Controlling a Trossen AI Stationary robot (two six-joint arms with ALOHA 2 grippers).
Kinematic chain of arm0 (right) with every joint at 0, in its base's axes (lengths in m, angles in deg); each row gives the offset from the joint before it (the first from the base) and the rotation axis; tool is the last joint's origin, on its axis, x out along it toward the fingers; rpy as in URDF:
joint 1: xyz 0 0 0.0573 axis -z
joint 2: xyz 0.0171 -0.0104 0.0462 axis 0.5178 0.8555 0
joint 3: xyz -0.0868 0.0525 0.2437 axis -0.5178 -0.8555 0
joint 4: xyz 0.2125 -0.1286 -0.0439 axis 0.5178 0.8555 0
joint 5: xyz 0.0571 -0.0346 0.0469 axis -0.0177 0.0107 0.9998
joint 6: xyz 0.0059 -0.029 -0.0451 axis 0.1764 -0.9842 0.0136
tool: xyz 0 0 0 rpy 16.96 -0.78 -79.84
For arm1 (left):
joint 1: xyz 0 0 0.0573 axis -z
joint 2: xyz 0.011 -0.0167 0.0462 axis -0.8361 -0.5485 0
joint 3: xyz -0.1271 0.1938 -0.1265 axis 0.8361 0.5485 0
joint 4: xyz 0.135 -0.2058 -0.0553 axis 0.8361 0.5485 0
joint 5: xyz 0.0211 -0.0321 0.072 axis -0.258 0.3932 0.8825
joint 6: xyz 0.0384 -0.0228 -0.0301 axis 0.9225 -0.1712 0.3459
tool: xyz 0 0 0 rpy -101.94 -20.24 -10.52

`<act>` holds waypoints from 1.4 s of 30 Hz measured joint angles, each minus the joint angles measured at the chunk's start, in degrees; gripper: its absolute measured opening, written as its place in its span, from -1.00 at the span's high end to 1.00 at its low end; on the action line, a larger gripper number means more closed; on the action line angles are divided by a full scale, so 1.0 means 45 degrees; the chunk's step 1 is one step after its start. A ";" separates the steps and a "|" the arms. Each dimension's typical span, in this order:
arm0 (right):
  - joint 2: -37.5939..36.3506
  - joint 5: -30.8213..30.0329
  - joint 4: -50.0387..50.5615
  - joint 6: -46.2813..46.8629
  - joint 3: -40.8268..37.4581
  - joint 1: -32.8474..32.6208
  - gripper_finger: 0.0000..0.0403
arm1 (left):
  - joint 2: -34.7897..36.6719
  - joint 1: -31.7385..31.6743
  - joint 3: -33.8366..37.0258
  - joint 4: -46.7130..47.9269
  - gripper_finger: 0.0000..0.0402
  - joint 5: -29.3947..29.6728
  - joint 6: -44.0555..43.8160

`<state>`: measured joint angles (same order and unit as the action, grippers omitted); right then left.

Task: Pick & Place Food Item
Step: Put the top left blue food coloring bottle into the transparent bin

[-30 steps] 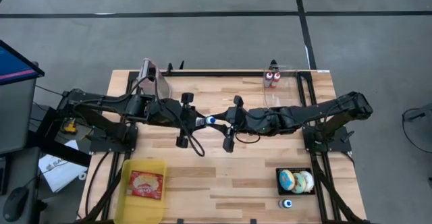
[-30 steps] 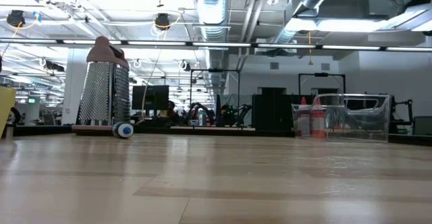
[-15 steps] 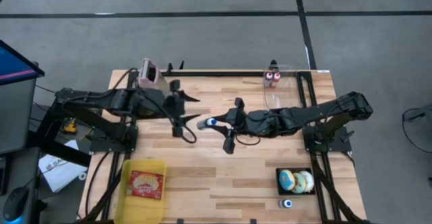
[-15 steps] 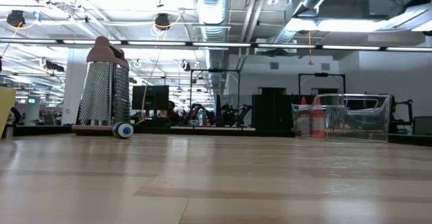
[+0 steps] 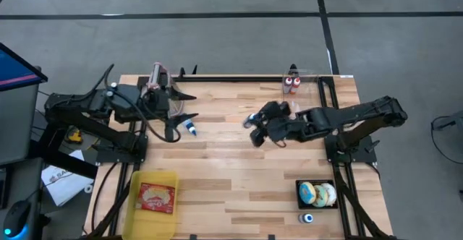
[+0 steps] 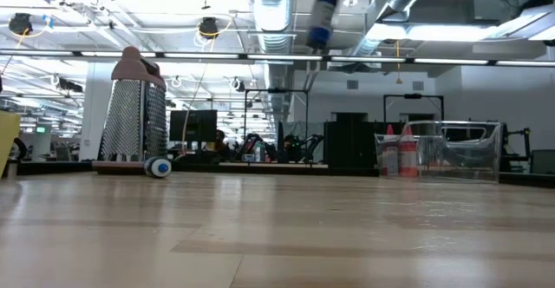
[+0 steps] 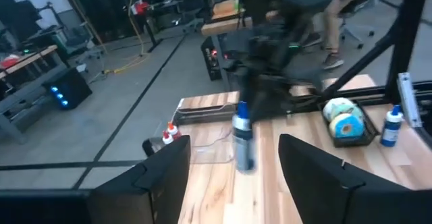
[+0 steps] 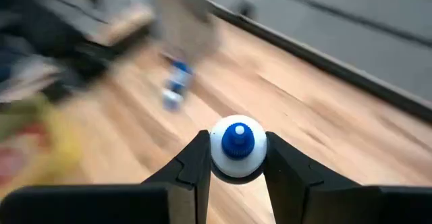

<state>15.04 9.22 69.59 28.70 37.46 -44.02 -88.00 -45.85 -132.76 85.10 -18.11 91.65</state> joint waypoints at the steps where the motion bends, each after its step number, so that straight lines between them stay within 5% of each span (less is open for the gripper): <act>1: -0.0182 -0.0024 0.1099 0.0719 -0.0004 0.0147 0.52 | 0.0035 0.0056 0.0004 -0.0037 -0.09 0.0000 0.0000; 9: -0.1478 -0.0541 0.7467 0.4580 -0.0015 0.1466 0.52 | 0.0123 0.0090 0.0004 -0.0502 -0.08 0.0219 0.0000; 15: -0.2266 -0.1274 0.8923 0.5336 -0.0586 0.3111 0.52 | -0.0018 0.0090 -0.0001 -0.0686 -0.07 0.0214 0.0000; 29: -0.6446 -0.0938 0.2786 0.4924 -0.7443 0.6529 0.52 | -0.0077 0.0090 0.0009 -0.0848 -0.06 0.0209 -0.0561; 42: -0.4775 0.1300 -0.0957 0.1873 -0.8374 1.0238 0.52 | -0.0077 -0.0187 0.0009 -0.0938 -0.04 0.0209 -0.0945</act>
<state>-6.44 15.07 65.28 37.13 -0.22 2.05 -88.34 -46.69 -132.72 80.88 -17.17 87.40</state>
